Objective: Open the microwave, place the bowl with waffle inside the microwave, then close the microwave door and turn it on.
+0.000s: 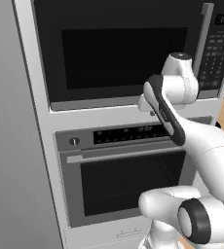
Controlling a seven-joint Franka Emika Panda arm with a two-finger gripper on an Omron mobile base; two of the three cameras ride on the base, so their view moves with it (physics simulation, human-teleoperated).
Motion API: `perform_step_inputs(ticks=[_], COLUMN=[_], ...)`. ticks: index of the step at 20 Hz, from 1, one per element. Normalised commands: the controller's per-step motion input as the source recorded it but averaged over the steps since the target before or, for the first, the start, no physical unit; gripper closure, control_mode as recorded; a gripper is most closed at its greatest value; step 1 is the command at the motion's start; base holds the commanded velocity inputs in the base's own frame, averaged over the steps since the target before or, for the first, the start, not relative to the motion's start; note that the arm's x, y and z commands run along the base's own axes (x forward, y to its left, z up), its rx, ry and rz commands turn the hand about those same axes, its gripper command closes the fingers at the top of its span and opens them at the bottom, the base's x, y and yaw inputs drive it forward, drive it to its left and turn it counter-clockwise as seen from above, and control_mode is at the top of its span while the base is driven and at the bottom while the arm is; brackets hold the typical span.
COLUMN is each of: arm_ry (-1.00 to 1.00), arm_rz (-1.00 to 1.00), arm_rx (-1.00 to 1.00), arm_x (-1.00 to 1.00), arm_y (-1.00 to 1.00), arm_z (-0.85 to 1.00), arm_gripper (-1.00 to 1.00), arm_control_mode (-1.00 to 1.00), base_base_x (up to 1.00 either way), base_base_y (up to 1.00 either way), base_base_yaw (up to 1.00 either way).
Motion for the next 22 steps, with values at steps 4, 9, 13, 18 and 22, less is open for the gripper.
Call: perform_step_inputs(ticks=[4, 9, 13, 18, 22], arm_ry=[-0.28, -0.48, -0.57, -0.41, -0.30], arm_rz=[0.00, 0.00, 0.00, 0.00, -0.01], arm_rx=[0.00, 0.00, 0.00, 0.00, 0.00], arm_x=[-0.30, -0.32, -0.26, -0.06, 0.00], arm_y=[0.00, -0.01, -0.04, -0.19, -0.15], arm_z=[0.00, 0.26, 0.65, 0.69, 0.65], arm_gripper=[-1.00, -1.00, -1.00, -1.00, -1.00], arm_control_mode=[-1.00, -1.00, -1.00, -1.00, -1.00], base_base_x=[0.00, 0.00, 0.00, 0.00, 0.00], base_base_y=[0.00, 0.00, 0.00, 0.00, 0.00], base_base_yaw=[0.00, 0.00, 0.00, 0.00, 0.00])
